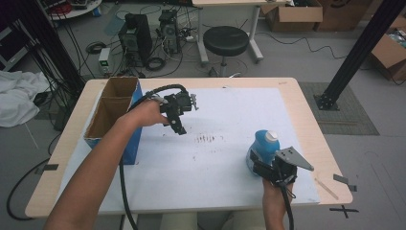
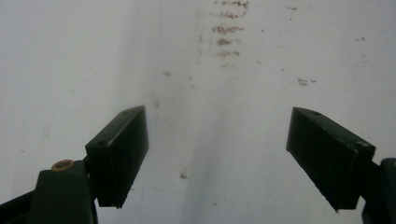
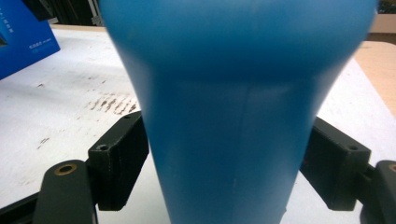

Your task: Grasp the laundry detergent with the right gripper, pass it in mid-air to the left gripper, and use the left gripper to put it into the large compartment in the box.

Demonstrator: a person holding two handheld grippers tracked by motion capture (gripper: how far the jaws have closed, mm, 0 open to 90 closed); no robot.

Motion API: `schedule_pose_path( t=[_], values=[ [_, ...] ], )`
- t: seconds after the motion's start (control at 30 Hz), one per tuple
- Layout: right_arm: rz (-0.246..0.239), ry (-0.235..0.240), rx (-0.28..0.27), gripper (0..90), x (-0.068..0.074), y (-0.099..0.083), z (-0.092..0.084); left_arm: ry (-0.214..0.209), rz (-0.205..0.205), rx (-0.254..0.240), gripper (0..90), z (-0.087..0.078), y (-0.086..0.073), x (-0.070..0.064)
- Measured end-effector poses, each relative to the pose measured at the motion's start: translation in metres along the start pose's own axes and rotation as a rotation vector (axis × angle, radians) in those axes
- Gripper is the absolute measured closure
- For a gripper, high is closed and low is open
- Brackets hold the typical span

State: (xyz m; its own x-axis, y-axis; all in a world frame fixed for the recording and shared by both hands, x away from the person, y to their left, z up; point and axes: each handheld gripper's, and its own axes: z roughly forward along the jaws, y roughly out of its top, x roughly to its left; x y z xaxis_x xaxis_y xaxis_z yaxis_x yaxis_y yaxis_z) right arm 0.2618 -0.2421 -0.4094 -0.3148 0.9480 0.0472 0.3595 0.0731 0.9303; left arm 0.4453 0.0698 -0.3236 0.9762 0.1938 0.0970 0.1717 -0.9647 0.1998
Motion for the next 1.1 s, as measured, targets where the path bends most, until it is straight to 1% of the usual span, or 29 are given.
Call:
schedule_pose_path(
  t=[0.07, 0.2, 0.47, 0.5, 0.63, 0.67, 0.7, 0.73, 0.77, 1.1],
  values=[
    [-0.003, -0.008, -0.007, 23.3, 0.0007, 0.0002, 0.0000, 0.001, 0.000, 0.000, 21.6, 0.0001, 0.0001, 0.0000],
    [-0.005, -0.005, -0.015, 26.5, 0.0013, 0.0008, 0.0000, 0.002, 0.000, 0.001, 21.6, 0.0004, -0.0001, 0.0000],
    [0.001, -0.003, -0.013, 27.4, 0.0011, 0.0003, 0.0004, 0.002, 0.001, 0.000, 21.7, -0.0001, -0.0001, 0.0000],
    [0.001, -0.002, -0.014, 27.5, 0.0011, 0.0001, 0.0005, 0.001, -0.005, -0.005, 21.7, 0.0002, -0.0002, -0.0003],
    [0.004, -0.002, -0.016, 28.1, 0.0009, -0.0002, 0.0005, 0.002, 0.000, 0.000, 21.7, -0.0003, -0.0002, 0.0001],
    [0.004, -0.004, -0.016, 28.2, 0.0010, -0.0001, 0.0004, 0.001, -0.005, -0.005, 21.7, 0.0000, -0.0002, -0.0004],
    [0.004, -0.003, -0.017, 28.3, 0.0010, 0.0000, 0.0004, 0.003, 0.002, 0.002, 21.7, -0.0005, 0.0000, -0.0001],
    [0.004, -0.003, -0.018, 28.4, 0.0011, 0.0002, 0.0004, 0.002, -0.003, -0.001, 21.7, -0.0002, -0.0001, -0.0005],
    [0.004, -0.004, -0.018, 28.5, 0.0012, 0.0004, 0.0003, 0.003, 0.003, 0.004, 21.7, -0.0005, 0.0000, -0.0001],
    [0.007, -0.005, -0.022, 30.0, 0.0005, 0.0001, 0.0002, 0.003, 0.002, 0.001, 21.8, -0.0008, 0.0002, -0.0001]
  ],
)
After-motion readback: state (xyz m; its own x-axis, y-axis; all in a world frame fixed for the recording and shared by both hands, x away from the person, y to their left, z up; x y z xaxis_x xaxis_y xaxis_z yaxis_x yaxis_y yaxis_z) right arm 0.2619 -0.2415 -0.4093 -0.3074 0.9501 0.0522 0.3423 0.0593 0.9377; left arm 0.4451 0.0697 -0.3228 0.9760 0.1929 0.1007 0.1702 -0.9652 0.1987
